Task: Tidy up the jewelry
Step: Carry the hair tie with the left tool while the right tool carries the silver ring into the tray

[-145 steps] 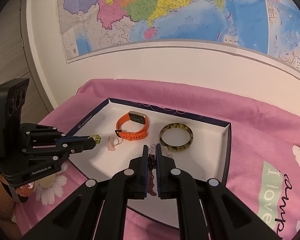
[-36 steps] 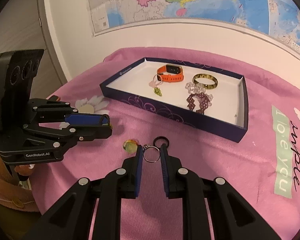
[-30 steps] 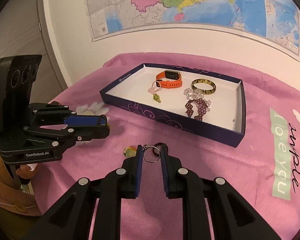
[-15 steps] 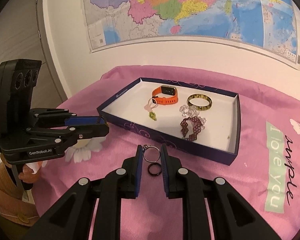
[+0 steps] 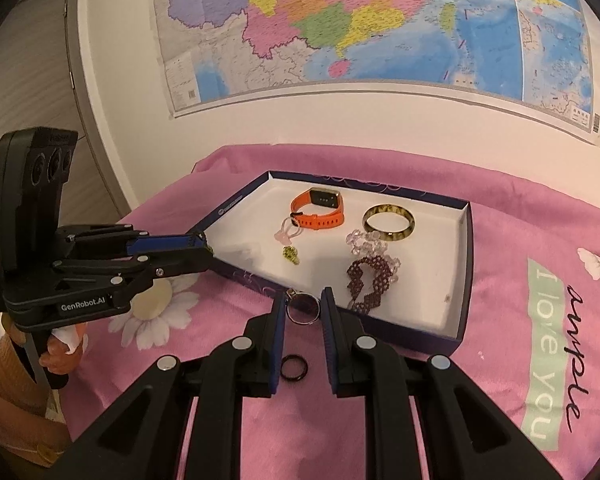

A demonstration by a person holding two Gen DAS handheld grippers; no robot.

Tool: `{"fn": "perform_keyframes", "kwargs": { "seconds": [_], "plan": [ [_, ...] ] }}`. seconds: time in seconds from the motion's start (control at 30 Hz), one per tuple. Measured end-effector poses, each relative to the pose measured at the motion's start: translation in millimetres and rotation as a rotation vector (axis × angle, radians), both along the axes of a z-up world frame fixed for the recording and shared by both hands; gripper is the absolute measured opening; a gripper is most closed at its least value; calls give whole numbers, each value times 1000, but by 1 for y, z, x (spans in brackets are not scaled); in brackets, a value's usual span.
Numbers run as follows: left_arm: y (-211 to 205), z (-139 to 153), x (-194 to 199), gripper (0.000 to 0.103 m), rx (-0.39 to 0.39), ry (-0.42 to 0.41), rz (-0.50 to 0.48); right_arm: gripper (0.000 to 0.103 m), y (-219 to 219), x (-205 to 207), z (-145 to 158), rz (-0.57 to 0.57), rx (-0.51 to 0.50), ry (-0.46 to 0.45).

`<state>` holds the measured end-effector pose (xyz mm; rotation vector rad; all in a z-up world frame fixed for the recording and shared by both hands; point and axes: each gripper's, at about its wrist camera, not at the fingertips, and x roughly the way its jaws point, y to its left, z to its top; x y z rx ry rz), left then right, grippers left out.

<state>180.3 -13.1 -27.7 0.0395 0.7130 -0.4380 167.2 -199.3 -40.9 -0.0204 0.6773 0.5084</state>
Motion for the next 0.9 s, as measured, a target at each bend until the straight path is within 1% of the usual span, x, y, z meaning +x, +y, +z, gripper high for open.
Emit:
{"fn": "perform_keyframes", "kwargs": {
  "seconds": [0.17, 0.47, 0.9],
  "plan": [
    [0, 0, 8, 21, -5, 5, 12, 16, -1, 8, 3, -14, -2, -10],
    [1, -3, 25, 21, 7, 16, 31, 16, 2, 24, 2, -28, -11, -11],
    [2, -14, 50, 21, 26, 55, 56, 16, 11, 52, -6, -35, -44, 20]
  ]
}}
